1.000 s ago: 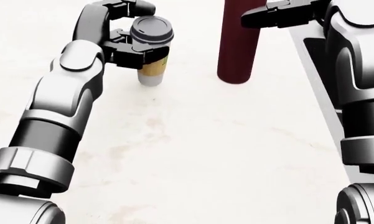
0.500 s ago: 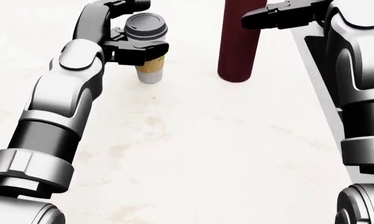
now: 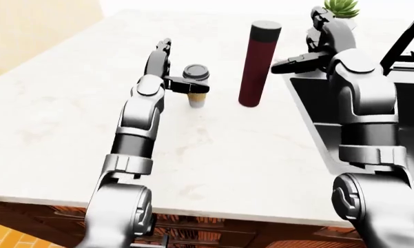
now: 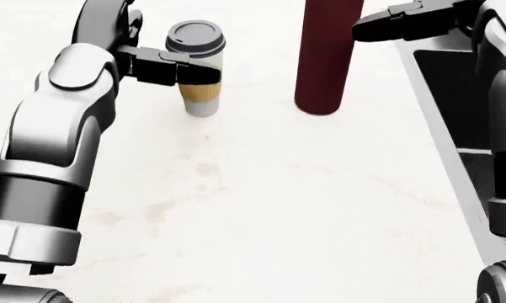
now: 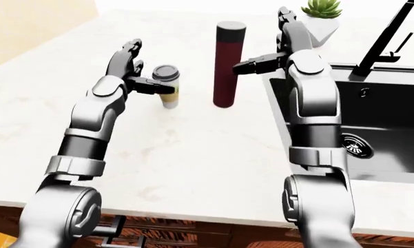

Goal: Move the drinks to the dining counter.

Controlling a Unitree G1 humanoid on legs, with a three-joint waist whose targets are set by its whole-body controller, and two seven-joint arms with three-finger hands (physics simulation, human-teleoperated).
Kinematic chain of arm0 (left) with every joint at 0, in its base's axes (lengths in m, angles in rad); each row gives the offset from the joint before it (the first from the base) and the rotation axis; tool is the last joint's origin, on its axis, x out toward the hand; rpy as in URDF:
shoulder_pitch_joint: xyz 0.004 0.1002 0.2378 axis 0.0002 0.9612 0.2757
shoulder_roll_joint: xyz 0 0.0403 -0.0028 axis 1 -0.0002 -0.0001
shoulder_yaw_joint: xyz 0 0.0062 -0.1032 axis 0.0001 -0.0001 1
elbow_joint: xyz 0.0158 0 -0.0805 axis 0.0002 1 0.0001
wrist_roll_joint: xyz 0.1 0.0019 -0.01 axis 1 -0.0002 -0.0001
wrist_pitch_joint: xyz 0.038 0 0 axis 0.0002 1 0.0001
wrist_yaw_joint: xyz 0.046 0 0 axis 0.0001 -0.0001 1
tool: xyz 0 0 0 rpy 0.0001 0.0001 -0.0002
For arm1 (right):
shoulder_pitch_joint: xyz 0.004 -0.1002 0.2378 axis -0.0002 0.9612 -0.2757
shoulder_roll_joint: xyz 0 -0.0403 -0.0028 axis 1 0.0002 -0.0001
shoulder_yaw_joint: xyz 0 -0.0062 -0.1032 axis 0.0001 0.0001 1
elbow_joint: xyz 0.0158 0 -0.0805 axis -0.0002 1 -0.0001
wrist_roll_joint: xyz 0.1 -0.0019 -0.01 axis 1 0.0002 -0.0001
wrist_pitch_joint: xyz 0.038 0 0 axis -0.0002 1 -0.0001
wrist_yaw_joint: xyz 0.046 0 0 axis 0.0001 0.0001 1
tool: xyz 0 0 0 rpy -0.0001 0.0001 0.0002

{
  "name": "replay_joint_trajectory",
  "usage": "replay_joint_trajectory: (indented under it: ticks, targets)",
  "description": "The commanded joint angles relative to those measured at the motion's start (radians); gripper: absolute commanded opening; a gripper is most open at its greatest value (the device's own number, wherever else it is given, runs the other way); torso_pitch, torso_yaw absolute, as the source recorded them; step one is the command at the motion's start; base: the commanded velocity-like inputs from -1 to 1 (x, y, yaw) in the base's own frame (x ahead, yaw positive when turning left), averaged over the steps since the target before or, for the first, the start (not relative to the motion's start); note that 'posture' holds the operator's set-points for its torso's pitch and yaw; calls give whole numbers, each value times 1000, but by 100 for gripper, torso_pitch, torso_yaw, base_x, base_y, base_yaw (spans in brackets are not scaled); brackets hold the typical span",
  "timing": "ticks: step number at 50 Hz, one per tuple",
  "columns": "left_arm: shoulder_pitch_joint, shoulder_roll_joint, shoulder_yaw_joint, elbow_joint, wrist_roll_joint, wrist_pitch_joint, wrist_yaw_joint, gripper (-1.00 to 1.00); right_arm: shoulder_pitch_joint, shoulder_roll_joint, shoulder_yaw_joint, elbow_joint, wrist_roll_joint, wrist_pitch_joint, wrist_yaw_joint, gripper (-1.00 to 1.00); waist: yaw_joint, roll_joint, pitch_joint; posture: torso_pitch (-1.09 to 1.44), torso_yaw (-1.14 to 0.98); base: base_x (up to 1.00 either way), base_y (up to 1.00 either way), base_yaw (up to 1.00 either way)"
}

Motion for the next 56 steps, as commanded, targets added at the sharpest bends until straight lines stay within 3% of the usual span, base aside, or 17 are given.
replay_joint_trajectory:
  ticks: [1,11,12,13,18,32,36,45,56]
  targets:
    - [-24,11,4,-109,-1,30,-9,100,-24,-15,-10,-64,-4,-3,17,100,1,-2,-34,0,0,0,0,0]
    - [77,62,33,-432,-18,227,-42,100,70,-74,-27,-265,-32,106,125,100,-1,0,-28,0,0,0,0,0]
    - [164,139,83,-677,-24,375,-73,100,120,-163,-55,-462,-31,235,221,100,-1,1,-27,0,0,0,0,0]
    - [178,147,89,-719,-27,404,-76,100,128,-169,-64,-500,-38,263,237,100,-2,1,-33,0,0,0,0,0]
    - [205,170,99,-775,-28,436,-79,100,182,-190,-98,-633,-59,346,297,100,-2,5,-9,0,0,0,0,0]
    - [283,241,160,-926,-9,537,-103,100,299,-322,-227,-823,-25,449,413,100,-1,2,-9,0,0,0,0,0]
    - [311,257,186,-945,-14,538,-102,100,382,-352,-289,-866,-3,433,433,100,-1,1,-7,0,0,0,0,0]
    - [353,279,218,-1049,-37,594,-100,100,545,-432,-488,-929,107,428,457,100,2,-7,-4,0,0,0,0,0]
    - [444,298,251,-1143,-32,609,-100,100,682,-446,-630,-1017,189,453,471,100,0,-10,0,0,0,0,0,0]
